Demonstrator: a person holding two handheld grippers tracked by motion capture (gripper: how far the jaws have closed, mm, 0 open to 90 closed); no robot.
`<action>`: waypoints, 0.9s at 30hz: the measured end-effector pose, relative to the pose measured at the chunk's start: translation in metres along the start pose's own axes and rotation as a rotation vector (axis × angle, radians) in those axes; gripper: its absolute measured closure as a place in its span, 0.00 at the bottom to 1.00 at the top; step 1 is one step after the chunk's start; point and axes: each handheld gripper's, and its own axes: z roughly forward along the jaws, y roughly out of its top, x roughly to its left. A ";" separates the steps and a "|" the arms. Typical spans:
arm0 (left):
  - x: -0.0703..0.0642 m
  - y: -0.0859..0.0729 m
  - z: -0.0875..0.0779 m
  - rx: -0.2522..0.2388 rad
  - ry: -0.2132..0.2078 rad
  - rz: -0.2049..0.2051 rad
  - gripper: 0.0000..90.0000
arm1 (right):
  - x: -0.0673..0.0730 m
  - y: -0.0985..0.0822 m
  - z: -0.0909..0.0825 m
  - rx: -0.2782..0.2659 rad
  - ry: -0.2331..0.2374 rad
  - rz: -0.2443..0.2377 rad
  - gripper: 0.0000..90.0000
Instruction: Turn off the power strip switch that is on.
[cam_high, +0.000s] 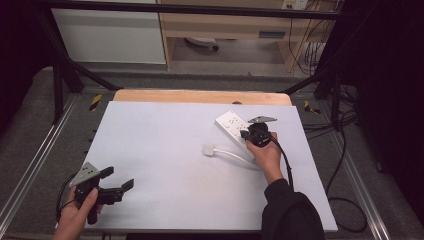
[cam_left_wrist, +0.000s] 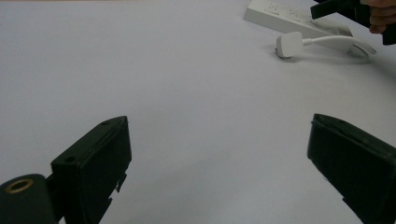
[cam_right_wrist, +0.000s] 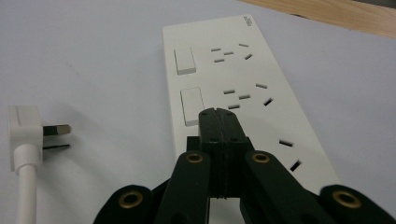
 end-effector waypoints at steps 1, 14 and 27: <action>0.000 0.000 0.000 0.000 0.000 0.001 0.07 | 0.000 0.000 0.001 0.000 -0.001 0.002 1.00; 0.000 0.000 0.001 0.003 -0.007 0.000 0.07 | 0.004 -0.001 0.005 0.011 0.016 -0.005 1.00; 0.000 0.000 0.000 -0.003 -0.002 0.003 0.07 | 0.004 -0.001 0.005 0.007 0.016 -0.009 1.00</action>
